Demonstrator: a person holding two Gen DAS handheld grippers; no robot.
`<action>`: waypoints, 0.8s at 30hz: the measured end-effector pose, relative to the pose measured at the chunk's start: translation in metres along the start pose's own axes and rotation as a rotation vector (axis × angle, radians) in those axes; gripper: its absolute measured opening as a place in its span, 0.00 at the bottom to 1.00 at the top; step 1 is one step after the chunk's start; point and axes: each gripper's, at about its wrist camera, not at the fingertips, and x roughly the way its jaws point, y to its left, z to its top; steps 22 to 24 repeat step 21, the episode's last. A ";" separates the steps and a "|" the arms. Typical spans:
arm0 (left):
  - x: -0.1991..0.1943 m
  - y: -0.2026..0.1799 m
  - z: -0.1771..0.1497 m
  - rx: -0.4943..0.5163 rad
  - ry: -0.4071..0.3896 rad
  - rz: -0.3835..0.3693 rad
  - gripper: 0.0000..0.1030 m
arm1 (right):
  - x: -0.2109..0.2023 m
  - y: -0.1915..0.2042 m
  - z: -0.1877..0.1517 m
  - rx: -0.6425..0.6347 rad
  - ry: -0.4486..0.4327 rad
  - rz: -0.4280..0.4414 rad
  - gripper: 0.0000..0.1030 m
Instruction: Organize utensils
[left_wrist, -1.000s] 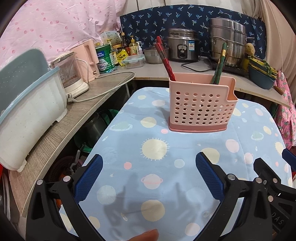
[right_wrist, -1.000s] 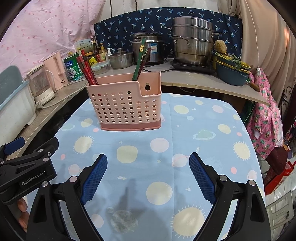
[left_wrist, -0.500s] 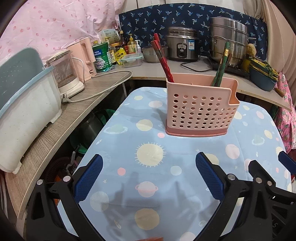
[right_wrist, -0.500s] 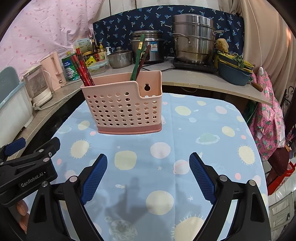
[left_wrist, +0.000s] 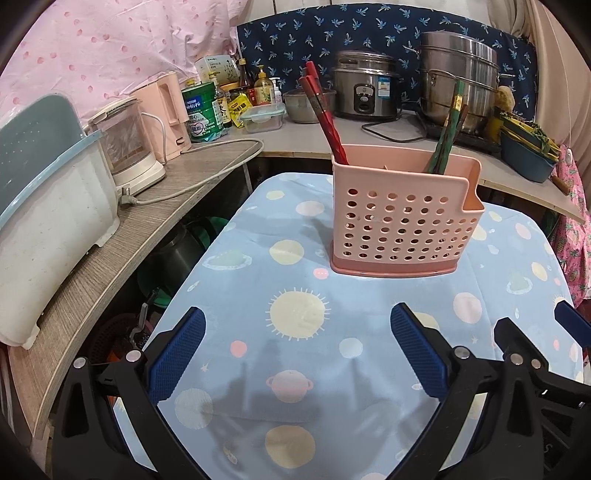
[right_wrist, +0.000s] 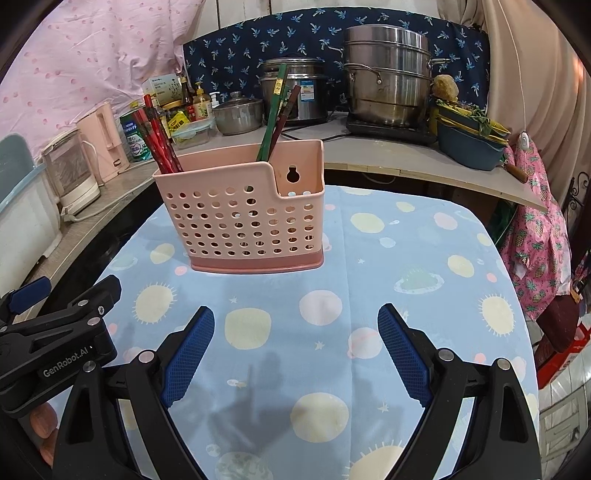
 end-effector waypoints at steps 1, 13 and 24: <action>0.000 0.000 0.000 0.000 0.001 -0.001 0.93 | -0.001 0.000 -0.001 -0.001 -0.001 0.000 0.84; 0.001 -0.002 0.003 0.004 -0.004 -0.002 0.93 | 0.003 -0.002 0.001 0.002 -0.001 0.000 0.84; 0.003 -0.002 0.005 -0.010 -0.009 0.000 0.93 | 0.005 -0.004 0.002 0.009 0.000 -0.005 0.84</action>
